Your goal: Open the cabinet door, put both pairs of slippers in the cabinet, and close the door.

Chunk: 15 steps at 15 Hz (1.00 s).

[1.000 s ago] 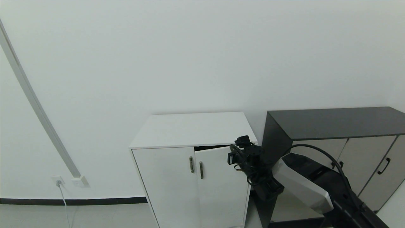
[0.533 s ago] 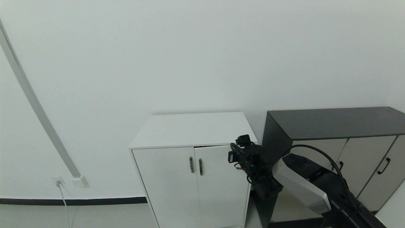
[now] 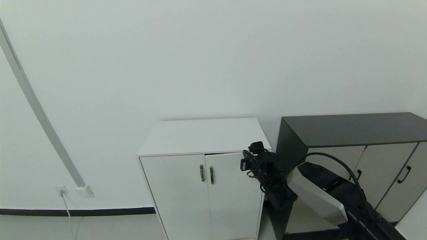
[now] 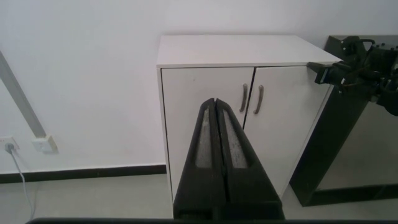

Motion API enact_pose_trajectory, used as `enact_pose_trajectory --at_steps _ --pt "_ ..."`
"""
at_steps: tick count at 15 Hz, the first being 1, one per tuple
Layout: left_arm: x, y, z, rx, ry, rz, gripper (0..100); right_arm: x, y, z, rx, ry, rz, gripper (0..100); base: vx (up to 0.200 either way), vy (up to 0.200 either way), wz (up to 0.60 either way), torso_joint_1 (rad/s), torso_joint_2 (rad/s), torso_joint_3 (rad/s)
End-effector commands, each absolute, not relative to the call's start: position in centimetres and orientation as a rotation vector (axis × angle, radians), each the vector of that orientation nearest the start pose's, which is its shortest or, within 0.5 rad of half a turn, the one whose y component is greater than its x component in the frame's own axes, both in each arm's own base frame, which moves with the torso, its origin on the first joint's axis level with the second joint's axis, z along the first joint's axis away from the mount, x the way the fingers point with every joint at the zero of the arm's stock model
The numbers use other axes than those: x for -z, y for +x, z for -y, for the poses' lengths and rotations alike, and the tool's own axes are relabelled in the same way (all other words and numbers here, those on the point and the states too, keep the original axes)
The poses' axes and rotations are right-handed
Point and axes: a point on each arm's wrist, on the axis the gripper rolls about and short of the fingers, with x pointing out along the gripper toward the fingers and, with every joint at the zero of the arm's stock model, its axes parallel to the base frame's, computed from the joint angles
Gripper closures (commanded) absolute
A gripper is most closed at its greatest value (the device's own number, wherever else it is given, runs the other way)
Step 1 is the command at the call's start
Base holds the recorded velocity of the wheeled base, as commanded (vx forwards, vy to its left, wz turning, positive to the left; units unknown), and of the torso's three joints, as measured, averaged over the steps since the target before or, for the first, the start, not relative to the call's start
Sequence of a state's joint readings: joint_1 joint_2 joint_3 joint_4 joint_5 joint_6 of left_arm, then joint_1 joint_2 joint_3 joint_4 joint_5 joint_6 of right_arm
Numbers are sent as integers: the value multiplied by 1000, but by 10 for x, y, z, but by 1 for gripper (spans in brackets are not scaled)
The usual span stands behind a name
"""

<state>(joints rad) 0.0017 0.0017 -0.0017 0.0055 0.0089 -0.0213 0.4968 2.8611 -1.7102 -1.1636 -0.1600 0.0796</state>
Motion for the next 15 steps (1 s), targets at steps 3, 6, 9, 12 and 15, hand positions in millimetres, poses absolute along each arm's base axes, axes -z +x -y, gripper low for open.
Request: enact_pose_trajectory --at_steps 3,6,9,12,15 --pt "-75 -23 0 -11 -21 -4 100 43 469 -250 -334 86 9 100 0 0 0 0 0 0" --pt "-75 -23 0 -11 -21 -6 100 43 468 -250 -335 87 10 100 0 0 0 0 0 0" --pt "-75 -23 0 -11 -21 -6 100 38 447 -251 -359 77 -15 100 0 0 0 0 0 0" --pt "-75 -23 0 -11 -21 -6 100 14 409 -252 -417 68 -55 100 0 0 0 0 0 0" --pt "-75 -23 0 -12 -21 -4 100 6 367 -249 -530 49 -124 100 0 0 0 0 0 0"
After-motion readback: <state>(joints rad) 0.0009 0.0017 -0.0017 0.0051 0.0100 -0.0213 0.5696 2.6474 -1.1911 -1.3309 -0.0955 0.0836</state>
